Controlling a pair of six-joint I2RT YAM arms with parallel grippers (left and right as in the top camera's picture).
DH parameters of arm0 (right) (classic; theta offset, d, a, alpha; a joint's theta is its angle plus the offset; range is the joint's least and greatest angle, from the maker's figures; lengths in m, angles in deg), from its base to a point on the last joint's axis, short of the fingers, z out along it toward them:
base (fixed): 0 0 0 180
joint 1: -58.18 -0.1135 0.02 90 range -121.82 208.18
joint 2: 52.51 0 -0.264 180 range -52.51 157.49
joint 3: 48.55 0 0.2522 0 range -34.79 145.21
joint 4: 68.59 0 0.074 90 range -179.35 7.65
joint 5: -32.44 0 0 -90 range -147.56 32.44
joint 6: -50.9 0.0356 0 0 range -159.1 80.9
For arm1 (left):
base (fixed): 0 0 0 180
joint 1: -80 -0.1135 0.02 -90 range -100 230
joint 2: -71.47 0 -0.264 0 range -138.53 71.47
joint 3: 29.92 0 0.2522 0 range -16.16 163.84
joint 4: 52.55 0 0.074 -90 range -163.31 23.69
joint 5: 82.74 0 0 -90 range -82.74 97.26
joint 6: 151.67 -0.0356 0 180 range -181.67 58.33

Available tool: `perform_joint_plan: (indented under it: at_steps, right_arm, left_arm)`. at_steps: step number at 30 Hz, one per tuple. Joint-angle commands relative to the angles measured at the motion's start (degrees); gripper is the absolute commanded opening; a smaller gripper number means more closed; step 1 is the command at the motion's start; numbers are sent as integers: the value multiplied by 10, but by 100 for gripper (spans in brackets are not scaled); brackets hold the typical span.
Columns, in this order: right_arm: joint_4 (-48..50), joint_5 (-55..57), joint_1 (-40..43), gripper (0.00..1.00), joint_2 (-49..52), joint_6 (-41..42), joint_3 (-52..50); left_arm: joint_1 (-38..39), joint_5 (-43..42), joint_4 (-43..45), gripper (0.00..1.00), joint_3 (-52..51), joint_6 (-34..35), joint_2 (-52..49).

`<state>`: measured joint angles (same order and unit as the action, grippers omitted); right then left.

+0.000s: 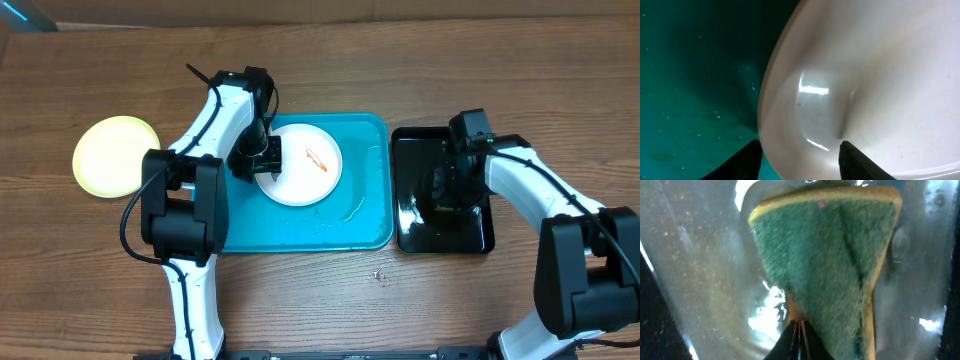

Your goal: Clean dirty plates on tray and stack at the side

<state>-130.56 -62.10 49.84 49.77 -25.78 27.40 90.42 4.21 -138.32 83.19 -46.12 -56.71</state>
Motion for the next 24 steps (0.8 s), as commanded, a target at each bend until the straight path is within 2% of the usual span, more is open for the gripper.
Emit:
perform_joint_plan:
  at_steps: [1,5,8,15,19,24]
  right_arm:
    - [-32,-7,0,7,-25,-11,66]
    - [-67,1,5,9,-34,-11,132]
    - [-66,36,7,9,-33,-11,138]
    - [9,56,7,9,-2,-11,54]
    - [79,41,7,15,18,-11,7]
    - [61,23,7,22,16,-17,54]
  left_arm:
    - [0,12,4,52,-4,7,-5]
    - [0,11,3,52,-4,8,-5]
    - [0,11,1,53,-4,8,-5]
    - [0,12,2,56,-4,7,-5]
    - [0,12,3,57,-4,2,-5]
    - [0,12,3,57,-4,-8,-5]
